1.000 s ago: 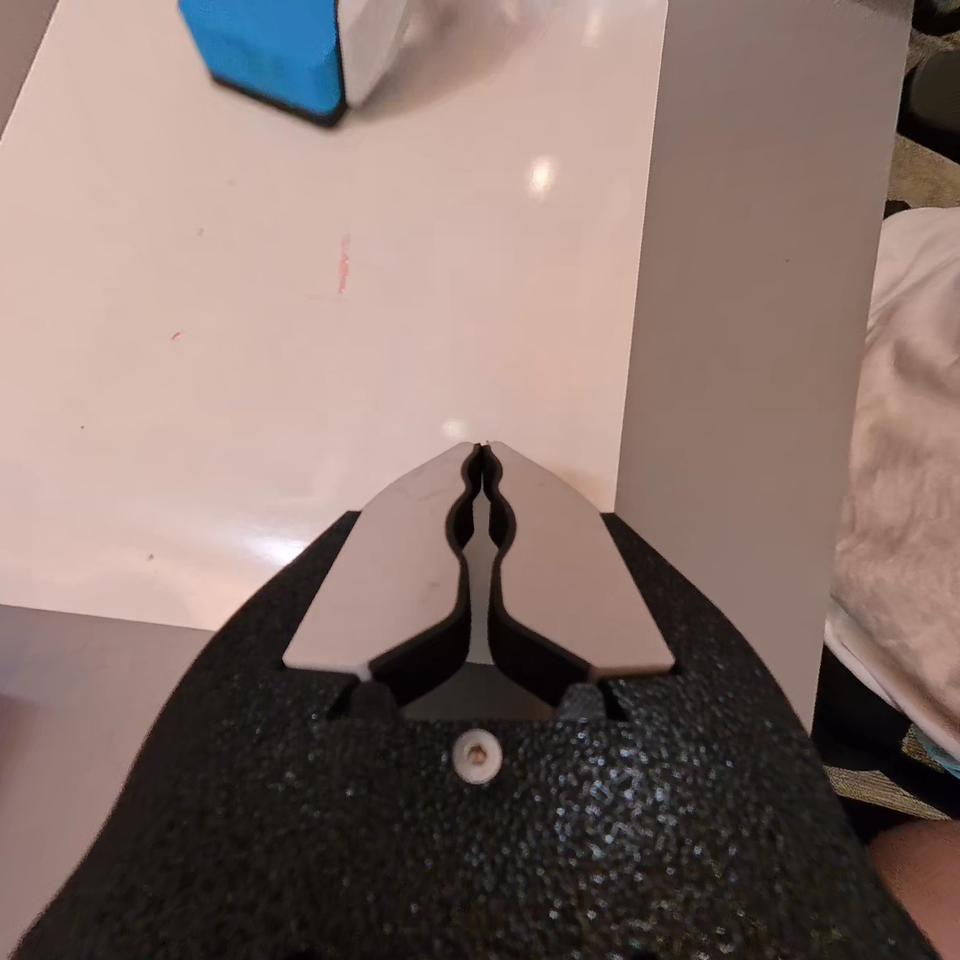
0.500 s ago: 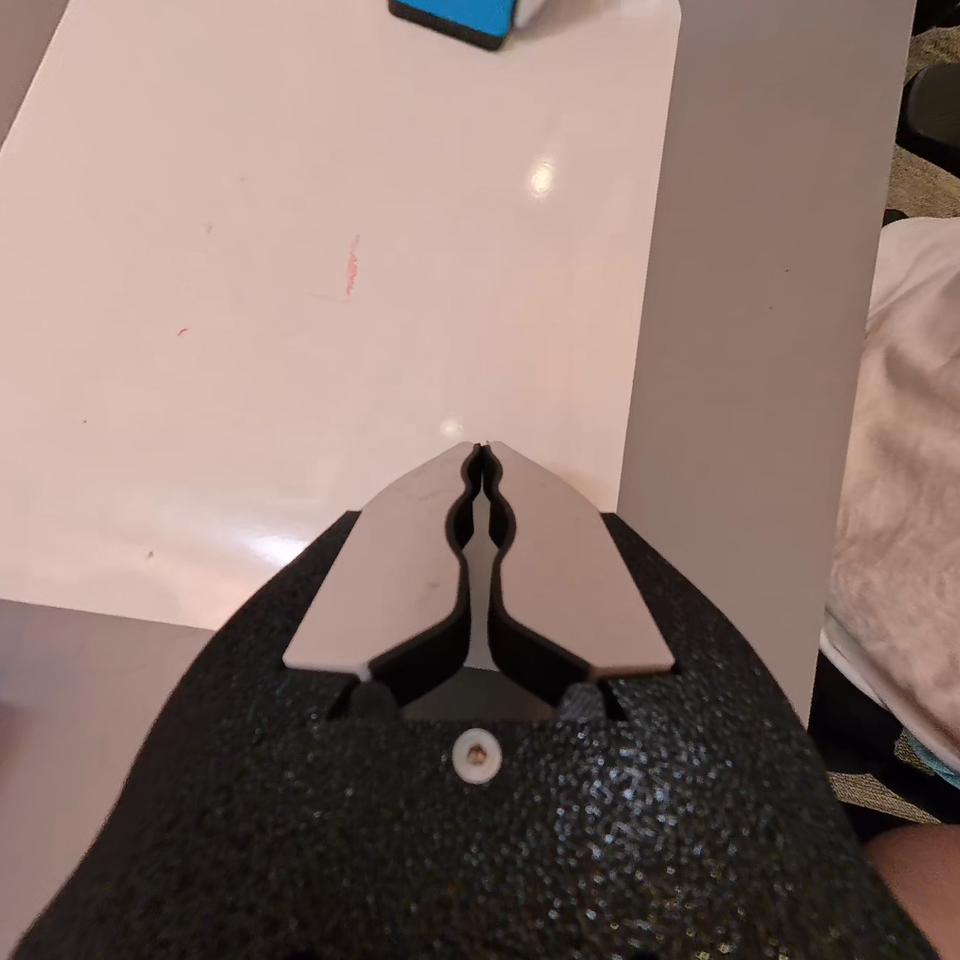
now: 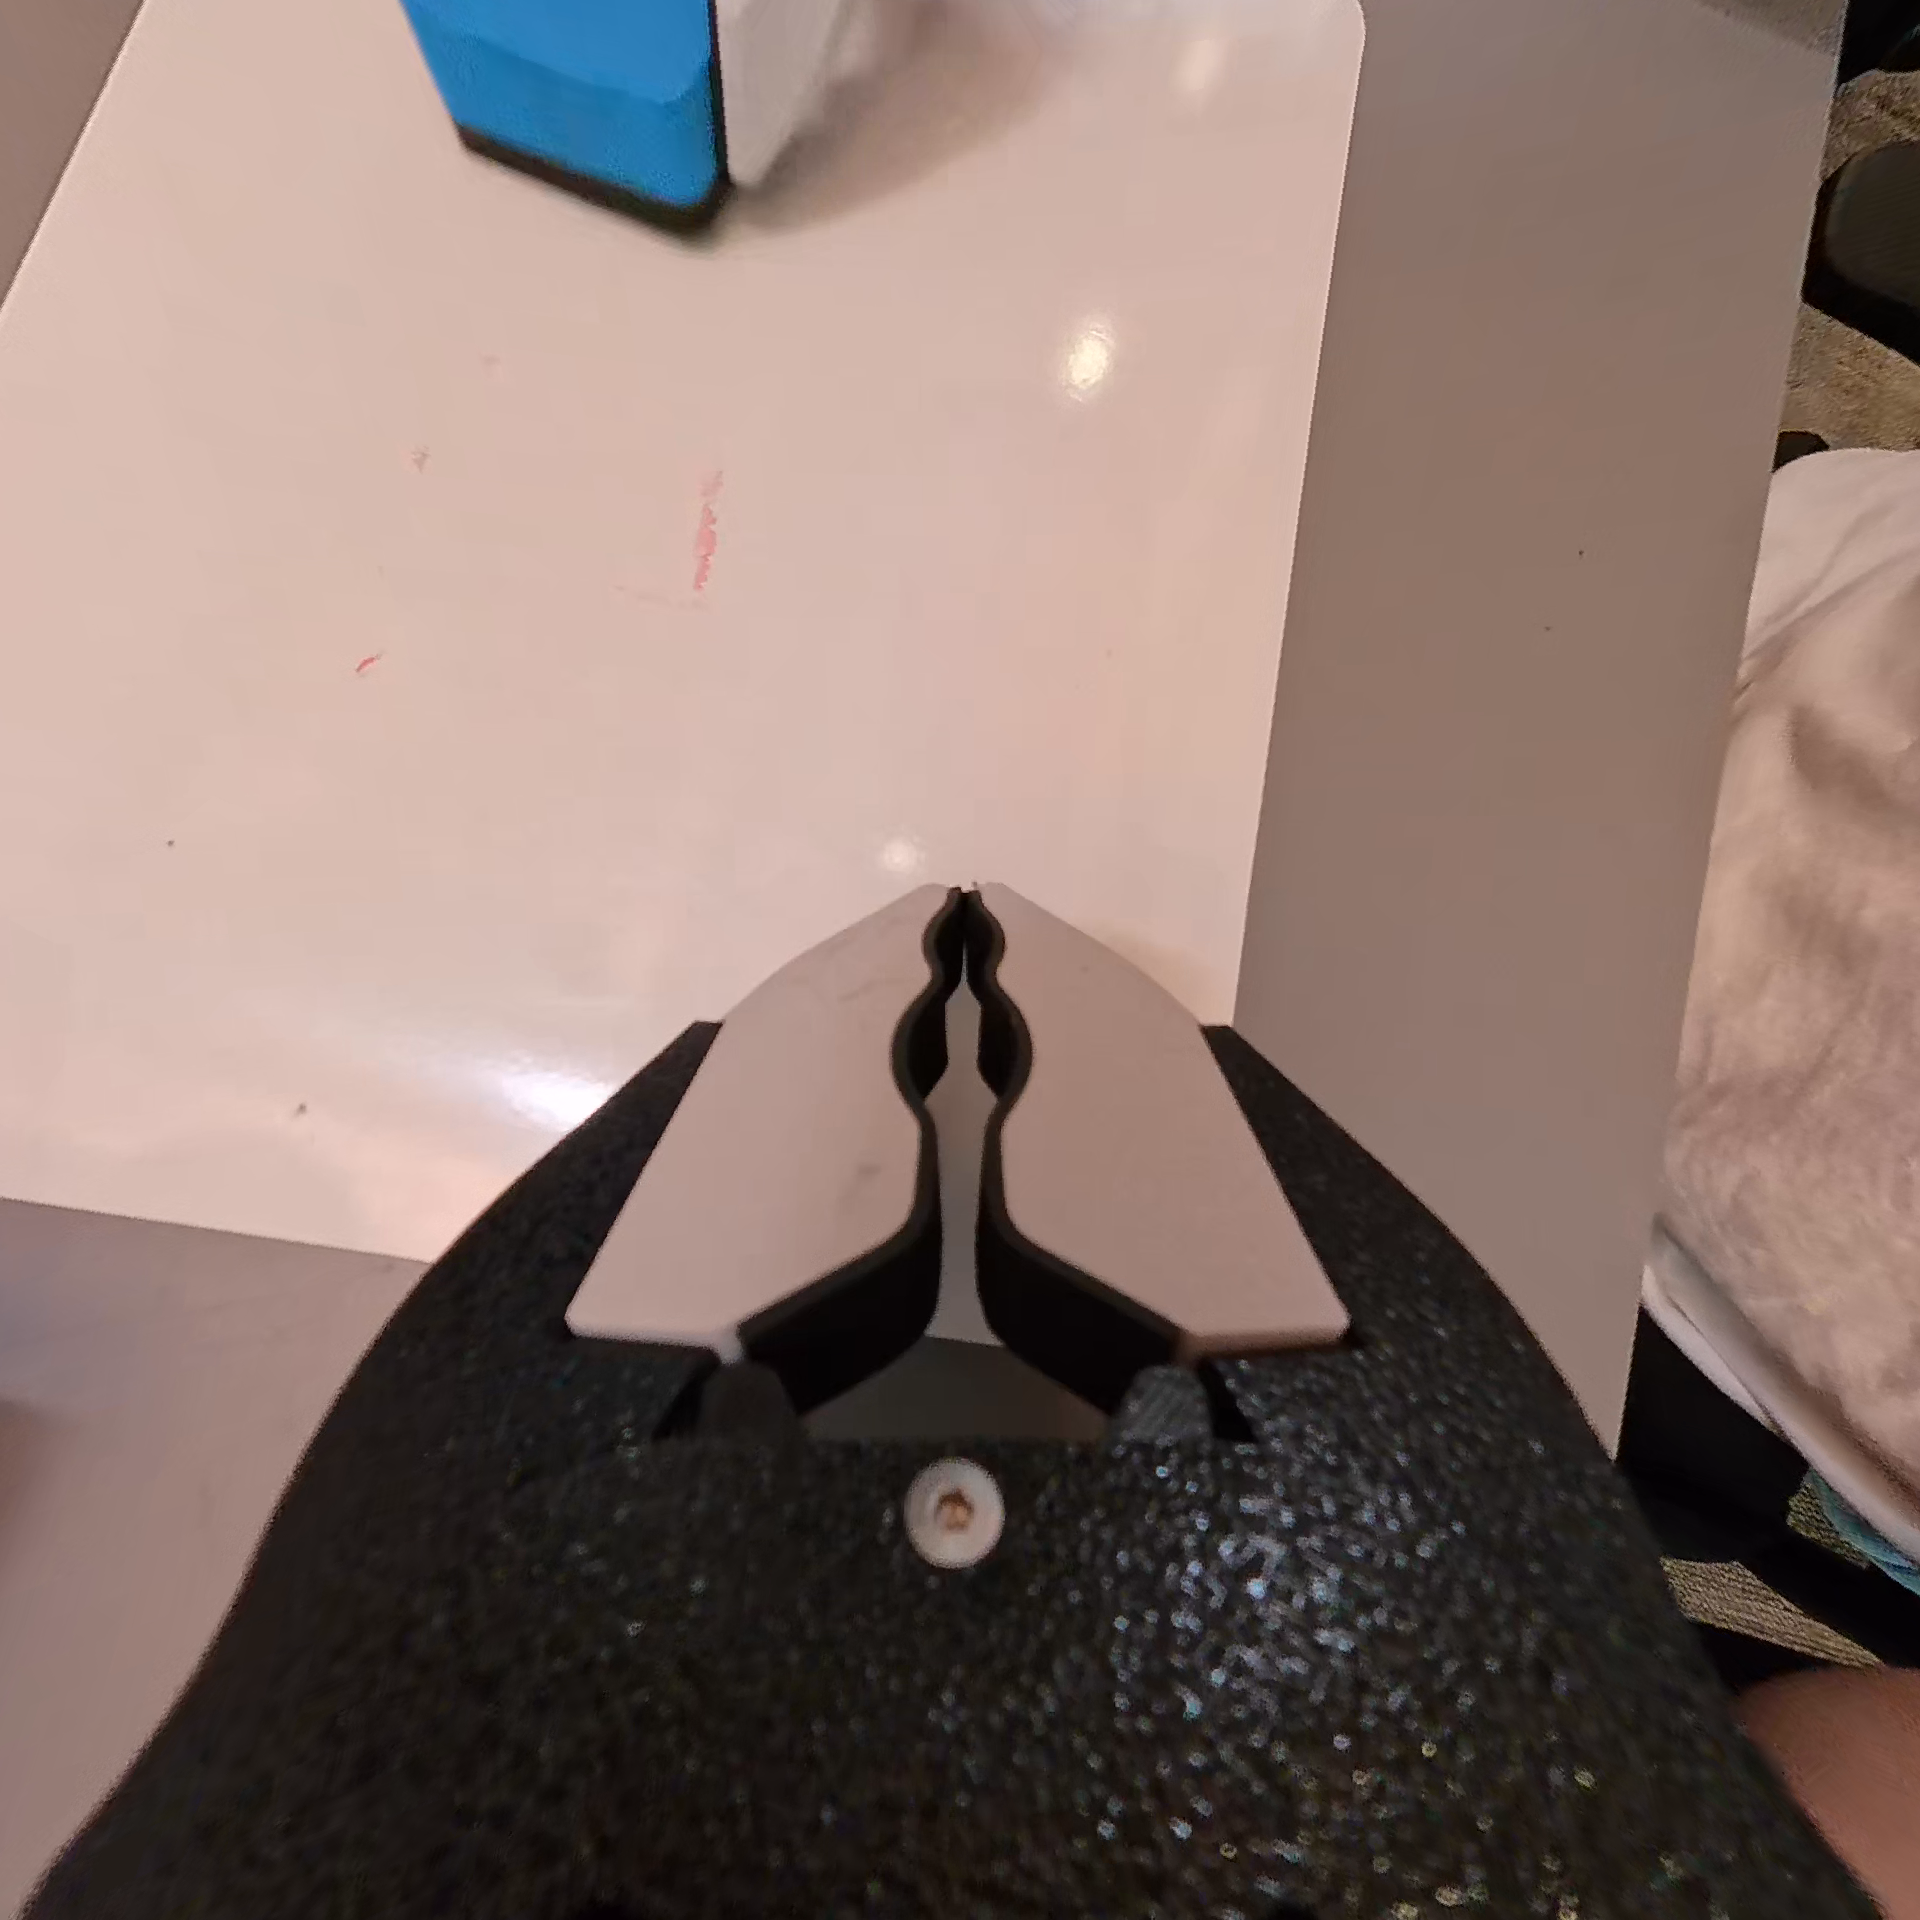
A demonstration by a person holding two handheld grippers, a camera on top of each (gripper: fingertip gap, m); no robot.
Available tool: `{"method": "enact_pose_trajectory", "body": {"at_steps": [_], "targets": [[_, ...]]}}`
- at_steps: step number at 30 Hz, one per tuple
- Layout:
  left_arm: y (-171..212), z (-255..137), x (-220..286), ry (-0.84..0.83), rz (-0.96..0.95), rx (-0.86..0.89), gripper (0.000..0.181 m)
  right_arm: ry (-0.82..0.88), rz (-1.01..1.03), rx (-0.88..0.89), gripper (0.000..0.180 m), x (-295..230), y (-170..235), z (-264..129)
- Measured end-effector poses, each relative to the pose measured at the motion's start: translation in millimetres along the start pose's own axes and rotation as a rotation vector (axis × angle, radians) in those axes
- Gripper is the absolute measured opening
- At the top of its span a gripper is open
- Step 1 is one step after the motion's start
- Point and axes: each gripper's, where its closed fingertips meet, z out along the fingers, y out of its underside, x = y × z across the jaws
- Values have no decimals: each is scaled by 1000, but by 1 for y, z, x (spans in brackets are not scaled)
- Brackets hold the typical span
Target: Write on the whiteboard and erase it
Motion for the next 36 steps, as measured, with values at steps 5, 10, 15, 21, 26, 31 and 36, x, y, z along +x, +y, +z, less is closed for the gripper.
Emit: {"method": "enact_pose_trajectory", "body": {"at_steps": [5,10,15,21,26,31,36], "targets": [[0,0,0,8,0,-1,0,-59,-225,-8,53,-47,-43,44],[0,0,0,9,0,9,0,-35,-96,16,53,-15,-53,55],[-2,-2,1,32,-11,44,0,-170,-308,-17,53,-65,-67,68],[-1,-1,1,23,-6,23,0,-102,-107,49,53,-29,-77,78],[0,0,1,4,5,-1,0,-64,-235,-105,54,-20,-68,74],[0,0,1,2,4,0,0,50,-72,-111,54,24,-33,39],[0,0,1,5,-3,1,0,128,6,-139,53,20,13,-11]]}}
